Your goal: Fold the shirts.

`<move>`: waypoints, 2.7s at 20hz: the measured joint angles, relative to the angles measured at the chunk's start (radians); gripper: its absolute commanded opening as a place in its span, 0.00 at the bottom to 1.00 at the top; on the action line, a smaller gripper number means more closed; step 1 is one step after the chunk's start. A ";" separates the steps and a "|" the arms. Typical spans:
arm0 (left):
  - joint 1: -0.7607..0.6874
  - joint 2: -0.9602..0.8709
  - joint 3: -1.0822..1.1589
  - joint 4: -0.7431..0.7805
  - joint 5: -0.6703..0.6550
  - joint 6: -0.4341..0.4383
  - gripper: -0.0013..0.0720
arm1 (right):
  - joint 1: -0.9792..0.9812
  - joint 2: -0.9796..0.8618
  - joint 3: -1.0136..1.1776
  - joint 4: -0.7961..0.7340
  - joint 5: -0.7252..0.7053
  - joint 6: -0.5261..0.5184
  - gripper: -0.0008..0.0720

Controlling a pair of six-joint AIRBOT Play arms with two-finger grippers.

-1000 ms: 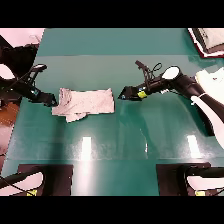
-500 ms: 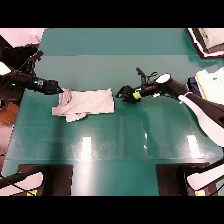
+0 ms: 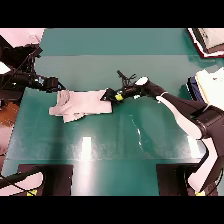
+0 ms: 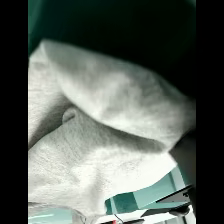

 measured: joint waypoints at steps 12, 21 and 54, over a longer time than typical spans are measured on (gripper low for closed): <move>0.000 0.000 0.000 -0.044 -0.053 -0.005 0.05 | -0.254 0.268 0.061 -0.243 0.063 0.019 0.03; -0.123 0.000 0.000 -0.105 0.019 -0.007 0.05 | -0.731 0.438 0.062 -0.507 0.060 0.118 0.03; -0.311 0.000 0.000 -0.108 0.077 -0.001 0.05 | -1.287 0.740 0.044 -0.612 0.372 0.093 0.03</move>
